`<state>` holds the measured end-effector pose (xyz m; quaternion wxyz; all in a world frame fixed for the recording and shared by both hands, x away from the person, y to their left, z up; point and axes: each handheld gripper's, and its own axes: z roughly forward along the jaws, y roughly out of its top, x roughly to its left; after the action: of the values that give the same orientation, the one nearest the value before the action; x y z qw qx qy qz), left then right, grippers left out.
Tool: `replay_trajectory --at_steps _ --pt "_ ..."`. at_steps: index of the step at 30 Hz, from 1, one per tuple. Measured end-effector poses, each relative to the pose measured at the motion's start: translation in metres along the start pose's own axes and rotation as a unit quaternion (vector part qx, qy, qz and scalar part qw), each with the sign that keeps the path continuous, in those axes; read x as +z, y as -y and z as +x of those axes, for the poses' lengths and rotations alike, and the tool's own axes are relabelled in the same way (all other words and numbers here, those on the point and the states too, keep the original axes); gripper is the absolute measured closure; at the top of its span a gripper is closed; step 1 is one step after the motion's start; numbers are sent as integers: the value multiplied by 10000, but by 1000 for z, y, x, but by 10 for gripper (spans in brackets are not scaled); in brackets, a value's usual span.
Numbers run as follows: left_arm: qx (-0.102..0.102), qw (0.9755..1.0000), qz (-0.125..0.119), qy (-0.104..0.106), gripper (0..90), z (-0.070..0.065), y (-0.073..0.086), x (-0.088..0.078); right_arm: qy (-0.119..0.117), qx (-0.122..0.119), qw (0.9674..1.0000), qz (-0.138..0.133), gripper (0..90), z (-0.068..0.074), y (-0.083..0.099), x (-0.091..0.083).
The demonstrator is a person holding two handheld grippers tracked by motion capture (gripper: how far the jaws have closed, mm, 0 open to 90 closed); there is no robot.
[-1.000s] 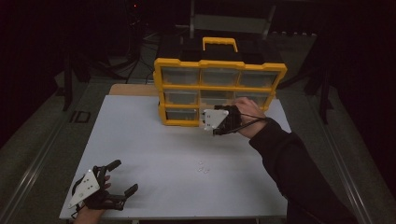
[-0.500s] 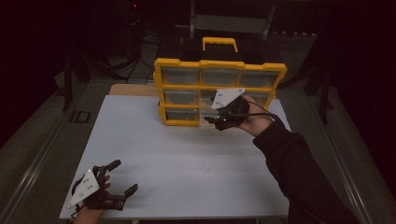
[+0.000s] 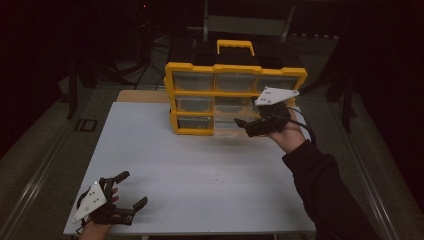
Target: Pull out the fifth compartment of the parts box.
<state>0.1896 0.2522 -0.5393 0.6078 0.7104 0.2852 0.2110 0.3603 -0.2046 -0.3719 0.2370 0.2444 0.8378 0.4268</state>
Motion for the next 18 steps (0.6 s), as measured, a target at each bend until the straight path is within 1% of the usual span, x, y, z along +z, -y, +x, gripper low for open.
replay_trajectory --at_steps 2,3,5,7,8,9,11,12,14,16,18 --pt "3 10000 3 2 0 0 0 0 21 160 9998 -98 107 -2 5 -6" --pt "3 10000 3 2 0 0 0 0 21 160 9998 -98 107 -2 5 -6" --pt "5 10000 8 -3 0 0 0 0 63 359 9991 -198 95 -5 13 -15" --pt "3 10000 5 -6 0 0 0 0 86 431 9987 -250 90 -5 19 -21" --pt "5 10000 5 -10 0 0 0 0 159 451 9984 -316 90 -6 22 -24" --pt "1 10000 4 -9 0 0 0 0 160 499 9980 -359 89 -7 25 -28" --pt "10 10000 19 -7 0 0 0 0 182 642 9965 -495 82 -9 31 -35" --pt "13 10000 20 -10 0 0 0 0 153 676 9961 -552 82 -10 34 -38" --pt "8 10000 22 -13 0 0 0 0 224 761 9950 -610 82 -10 40 -43" --pt "13 10000 24 -21 0 0 0 0 189 895 9933 -710 81 -10 46 -48" --pt "21 10000 17 -19 0 -1 0 0 146 962 9922 -781 82 -9 53 -52"
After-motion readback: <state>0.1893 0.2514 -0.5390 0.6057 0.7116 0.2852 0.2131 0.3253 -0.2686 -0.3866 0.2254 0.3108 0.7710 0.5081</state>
